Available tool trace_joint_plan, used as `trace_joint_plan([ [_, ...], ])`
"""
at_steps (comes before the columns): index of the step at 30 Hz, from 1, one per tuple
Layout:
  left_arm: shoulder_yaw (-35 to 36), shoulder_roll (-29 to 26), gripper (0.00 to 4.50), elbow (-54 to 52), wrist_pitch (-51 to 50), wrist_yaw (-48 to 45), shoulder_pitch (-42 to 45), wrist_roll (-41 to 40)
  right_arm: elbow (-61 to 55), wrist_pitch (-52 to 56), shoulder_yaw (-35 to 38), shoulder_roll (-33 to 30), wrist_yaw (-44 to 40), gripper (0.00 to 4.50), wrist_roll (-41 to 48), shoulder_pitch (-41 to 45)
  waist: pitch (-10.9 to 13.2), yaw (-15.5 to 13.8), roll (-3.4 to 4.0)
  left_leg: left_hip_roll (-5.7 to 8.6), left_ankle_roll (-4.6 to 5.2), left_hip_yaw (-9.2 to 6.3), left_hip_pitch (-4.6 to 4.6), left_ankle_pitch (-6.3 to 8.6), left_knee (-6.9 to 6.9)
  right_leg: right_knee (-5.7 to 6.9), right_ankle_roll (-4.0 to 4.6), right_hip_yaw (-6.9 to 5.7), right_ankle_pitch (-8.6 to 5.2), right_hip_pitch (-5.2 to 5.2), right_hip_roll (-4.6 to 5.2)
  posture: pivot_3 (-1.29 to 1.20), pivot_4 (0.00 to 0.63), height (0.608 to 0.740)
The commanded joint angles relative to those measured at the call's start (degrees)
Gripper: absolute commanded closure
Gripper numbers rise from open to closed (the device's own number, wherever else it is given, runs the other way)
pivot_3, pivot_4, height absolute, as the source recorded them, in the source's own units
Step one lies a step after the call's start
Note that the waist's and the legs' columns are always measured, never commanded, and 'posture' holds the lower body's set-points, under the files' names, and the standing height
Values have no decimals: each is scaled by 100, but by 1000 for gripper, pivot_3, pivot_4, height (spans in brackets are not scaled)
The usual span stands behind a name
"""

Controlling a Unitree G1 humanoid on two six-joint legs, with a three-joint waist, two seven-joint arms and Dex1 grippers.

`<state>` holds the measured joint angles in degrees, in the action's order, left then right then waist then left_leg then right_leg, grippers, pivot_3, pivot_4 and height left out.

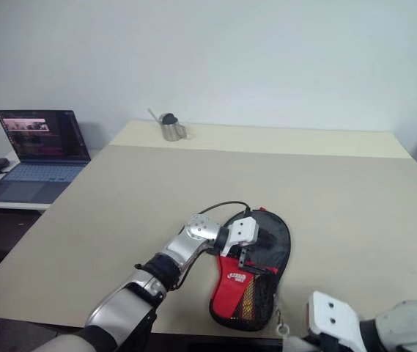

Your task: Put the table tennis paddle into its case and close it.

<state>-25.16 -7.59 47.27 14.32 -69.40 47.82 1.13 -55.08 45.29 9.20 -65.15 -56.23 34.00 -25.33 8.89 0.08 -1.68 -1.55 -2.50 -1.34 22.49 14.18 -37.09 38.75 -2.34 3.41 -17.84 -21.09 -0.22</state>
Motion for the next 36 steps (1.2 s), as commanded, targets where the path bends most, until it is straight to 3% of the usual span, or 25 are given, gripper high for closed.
trace_joint_plan([
  [1, -236, 12, 0, 365, -39, 135, -128, 470, -345, -172, 35, -36, -189, 4223, 72, -224, -14, 2, -17, 0, 0, 0, -2, 0, -1, 0, 0, 0, 0, 2, 0, 0, 150, 740],
  [6, -233, 86, 0, 412, -7, 171, -105, 504, -492, -469, 145, -142, -241, 4224, 214, -648, -33, -5, -30, 0, 0, -1, -7, 0, -1, -1, -5, -2, 3, 9, 2, 0, 150, 740],
  [11, -201, 207, 0, 538, 22, 220, -3, 547, -492, -981, -479, -463, 315, 4224, 567, -709, -30, -6, -39, 1, -1, -7, -38, 0, 0, -17, -6, -4, 3, 48, 7, 0, 150, 740],
  [17, -170, 331, 0, 680, 109, 279, 119, 591, -492, -1412, -1201, -917, 1365, 4224, 944, -229, -31, -5, -37, -2, -1, -17, -53, 1, 9, -78, -11, -9, 5, 90, 15, 0, 150, 740],
  [21, -120, 348, 0, 745, 151, 335, 161, 593, -492, -1198, -1024, -1090, 1745, 4224, 1406, -24, -28, -5, -43, -1, 1, -14, -45, 3, 10, -89, -15, -4, 7, 88, 24, 0, 150, 740],
  [26, -61, 366, 0, 787, 178, 430, 171, 574, -492, -817, -615, -1166, 1969, 2634, 1845, 333, -27, -5, -45, -5, 2, -14, -48, 3, 9, -88, -21, 0, 11, 91, 28, 0, 150, 740],
  [30, -8, 400, 0, 746, 177, 514, 147, 543, -351, -521, 187, -1091, 1861, 1269, 2595, 667, -27, -3, -44, -8, 3, -12, -49, 3, 8, -87, -23, 2, 12, 90, 28, 0, 150, 740],
  [36, 51, 381, 0, 644, 158, 635, 52, 512, 250, -150, 547, -829, 1771, 1269, 3371, 1071, -23, -3, -50, -10, 3, -11, -47, 3, 10, -90, -23, 4, 12, 89, 30, 0, 150, 740],
])
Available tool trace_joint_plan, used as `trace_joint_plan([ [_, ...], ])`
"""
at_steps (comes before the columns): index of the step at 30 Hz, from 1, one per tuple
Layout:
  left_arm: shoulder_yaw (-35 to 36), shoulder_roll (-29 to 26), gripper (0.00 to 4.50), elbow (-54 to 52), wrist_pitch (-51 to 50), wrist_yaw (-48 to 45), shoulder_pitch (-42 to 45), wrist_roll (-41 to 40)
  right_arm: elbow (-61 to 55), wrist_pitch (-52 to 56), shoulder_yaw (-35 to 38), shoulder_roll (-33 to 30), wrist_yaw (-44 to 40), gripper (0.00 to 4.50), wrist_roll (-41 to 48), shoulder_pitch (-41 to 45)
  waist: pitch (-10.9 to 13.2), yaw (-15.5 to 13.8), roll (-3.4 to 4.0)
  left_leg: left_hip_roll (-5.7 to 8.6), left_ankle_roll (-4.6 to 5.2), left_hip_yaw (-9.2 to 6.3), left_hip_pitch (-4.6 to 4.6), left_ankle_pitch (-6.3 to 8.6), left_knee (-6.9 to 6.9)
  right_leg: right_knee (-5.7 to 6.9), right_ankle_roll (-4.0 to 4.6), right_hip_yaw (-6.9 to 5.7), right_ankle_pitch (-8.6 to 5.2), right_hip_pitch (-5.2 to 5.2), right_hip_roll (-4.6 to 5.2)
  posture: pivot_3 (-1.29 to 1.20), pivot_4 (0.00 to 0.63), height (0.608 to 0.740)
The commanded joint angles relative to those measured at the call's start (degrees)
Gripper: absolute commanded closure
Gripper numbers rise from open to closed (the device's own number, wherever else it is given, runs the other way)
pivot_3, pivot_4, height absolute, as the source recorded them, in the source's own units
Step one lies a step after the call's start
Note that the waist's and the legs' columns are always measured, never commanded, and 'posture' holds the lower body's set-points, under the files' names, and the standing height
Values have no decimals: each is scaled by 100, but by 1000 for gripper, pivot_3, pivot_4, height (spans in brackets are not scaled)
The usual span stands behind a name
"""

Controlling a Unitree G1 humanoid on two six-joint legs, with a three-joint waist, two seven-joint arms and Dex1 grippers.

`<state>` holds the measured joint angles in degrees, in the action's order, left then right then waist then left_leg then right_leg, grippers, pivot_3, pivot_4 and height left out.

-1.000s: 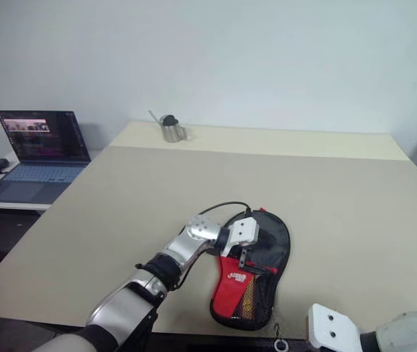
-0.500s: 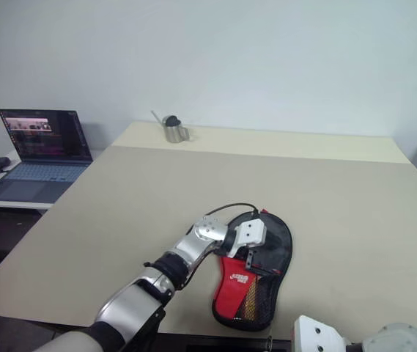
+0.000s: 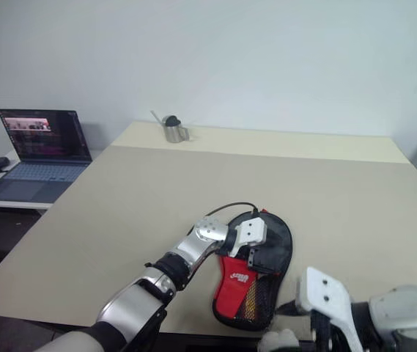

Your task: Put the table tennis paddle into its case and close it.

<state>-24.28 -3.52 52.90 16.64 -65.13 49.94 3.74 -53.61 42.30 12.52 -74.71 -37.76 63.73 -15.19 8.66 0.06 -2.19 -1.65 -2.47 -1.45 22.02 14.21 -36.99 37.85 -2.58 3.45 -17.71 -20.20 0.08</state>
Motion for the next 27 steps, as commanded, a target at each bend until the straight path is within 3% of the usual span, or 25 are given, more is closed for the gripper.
trace_joint_plan([
  [1, -37, -37, 0, 39, -77, 217, -186, 248, 88, 192, 239, 164, -98, 1269, 496, 78, 0, -1, 2, -1, 0, 0, 1, 0, 1, -1, 0, 0, 0, -1, 2, 0, 150, 740],
  [3, -12, -42, 0, -96, -130, 213, -247, 197, 160, 211, 188, 246, -96, 1269, 448, 256, 0, 3, 3, -1, 2, 1, 1, 1, 2, -1, 0, 3, 0, -2, 2, 0, 150, 740],
  [8, 254, -312, 0, -1245, -531, 96, -597, -137, 1405, -106, -584, 784, -219, 1269, -834, 1480, 8, 36, 4, -1, 2, -1, -4, 1, 1, 1, -5, 11, 3, -5, 1, 0, 150, 740],
  [17, 1164, -1695, 0, -4637, -2523, -66, -1616, -1235, 3354, -1126, -1394, 2121, -484, 1269, -2763, 3074, 62, 157, 61, -2, 1, 3, 96, -1, 1, 78, 33, 31, 11, -149, -8, 0, 150, 740],
  [27, 2638, -3144, 0, -6867, -4024, 400, -3271, -2348, 5001, -1967, -1352, 2868, -1382, 1269, -3463, 3941, 108, 181, 80, -10, 2, 12, 84, -1, -2, 103, 37, 29, 7, -154, 1, 0, 150, 740],
])
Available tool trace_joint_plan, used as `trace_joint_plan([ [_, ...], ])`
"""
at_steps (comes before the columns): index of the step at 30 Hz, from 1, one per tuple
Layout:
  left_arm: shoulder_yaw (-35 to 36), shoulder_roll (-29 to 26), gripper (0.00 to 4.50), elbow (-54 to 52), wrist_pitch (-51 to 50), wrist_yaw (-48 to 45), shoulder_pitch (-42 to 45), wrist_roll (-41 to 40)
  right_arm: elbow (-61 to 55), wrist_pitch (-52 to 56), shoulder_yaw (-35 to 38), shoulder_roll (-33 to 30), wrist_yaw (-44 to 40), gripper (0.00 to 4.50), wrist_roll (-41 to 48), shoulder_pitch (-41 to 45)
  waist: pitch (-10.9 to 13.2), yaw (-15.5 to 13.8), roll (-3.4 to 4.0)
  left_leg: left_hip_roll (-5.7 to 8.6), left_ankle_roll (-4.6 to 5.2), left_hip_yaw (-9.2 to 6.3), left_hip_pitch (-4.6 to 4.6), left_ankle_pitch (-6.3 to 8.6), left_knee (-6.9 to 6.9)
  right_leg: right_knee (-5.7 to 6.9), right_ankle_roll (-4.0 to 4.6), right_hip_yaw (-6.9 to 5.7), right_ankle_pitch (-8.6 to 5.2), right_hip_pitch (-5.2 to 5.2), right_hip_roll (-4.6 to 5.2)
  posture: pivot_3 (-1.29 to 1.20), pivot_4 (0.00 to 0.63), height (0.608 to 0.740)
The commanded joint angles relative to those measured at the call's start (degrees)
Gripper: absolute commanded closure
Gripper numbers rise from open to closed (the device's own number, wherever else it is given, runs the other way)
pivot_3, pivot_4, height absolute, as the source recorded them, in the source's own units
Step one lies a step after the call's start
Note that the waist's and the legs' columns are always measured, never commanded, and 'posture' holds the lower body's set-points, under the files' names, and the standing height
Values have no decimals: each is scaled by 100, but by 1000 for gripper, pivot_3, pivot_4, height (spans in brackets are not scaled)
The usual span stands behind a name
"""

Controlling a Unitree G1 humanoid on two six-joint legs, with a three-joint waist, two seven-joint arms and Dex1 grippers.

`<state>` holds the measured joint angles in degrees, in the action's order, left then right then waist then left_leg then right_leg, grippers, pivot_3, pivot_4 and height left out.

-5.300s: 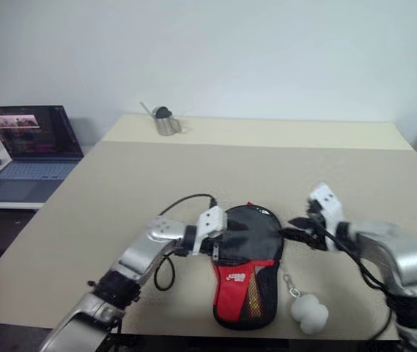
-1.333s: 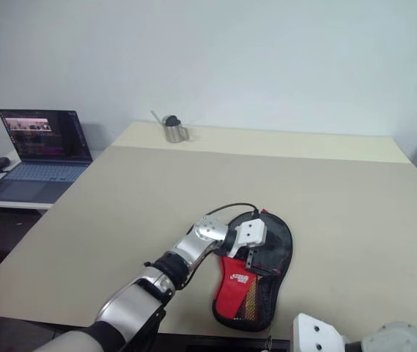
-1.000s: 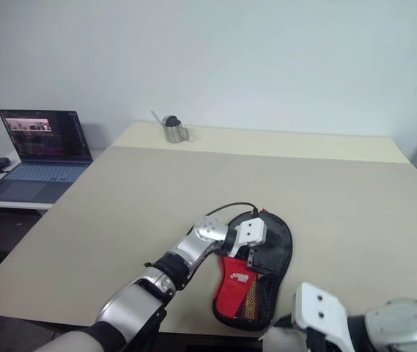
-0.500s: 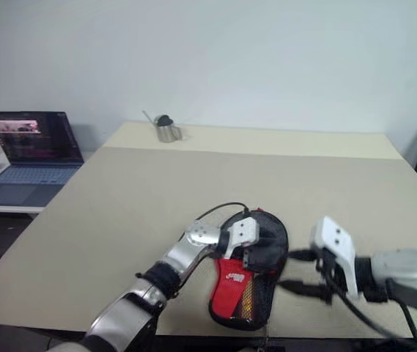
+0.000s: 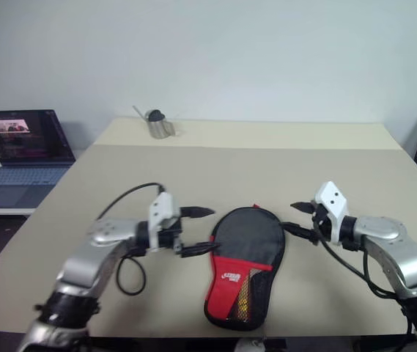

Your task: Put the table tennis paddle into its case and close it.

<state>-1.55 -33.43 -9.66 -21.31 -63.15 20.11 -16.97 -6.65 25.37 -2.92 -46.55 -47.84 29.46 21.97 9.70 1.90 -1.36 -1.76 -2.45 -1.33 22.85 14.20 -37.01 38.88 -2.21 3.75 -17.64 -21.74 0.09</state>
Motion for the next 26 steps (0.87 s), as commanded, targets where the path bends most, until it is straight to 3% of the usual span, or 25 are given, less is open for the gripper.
trace_joint_plan([
  [1, 451, -212, 0, -774, -306, 290, -460, -336, 458, -285, 189, 71, -512, 1269, -43, 289, 10, -6, -3, -1, 0, -1, 0, 0, 0, 1, 0, -1, 0, 0, 1, 0, 150, 740],
  [11, 534, -77, 0, -2036, -929, 1523, -1364, -408, 2071, -929, 344, -26, -1315, 1269, -575, 753, 28, -26, -13, 4, 0, -5, 2, 0, -2, 0, 2, 5, 0, 4, 15, 0, 150, 740],
  [18, 212, -154, 0, -1696, -683, 1870, -1076, 50, 3032, -1358, 482, -217, -1503, 1269, -994, 1217, 29, -11, -11, 5, 0, 0, -4, 0, -2, 6, 2, 7, 0, 4, 11, 0, 150, 740],
  [26, 1, 176, 0, -1332, -510, 2286, -1058, 270, 2765, -1159, 599, -179, -1549, 1269, -1046, 1081, 29, -7, -10, 4, 0, 3, -2, 0, -1, 4, 2, 11, 0, 3, 13, 0, 150, 740],
])
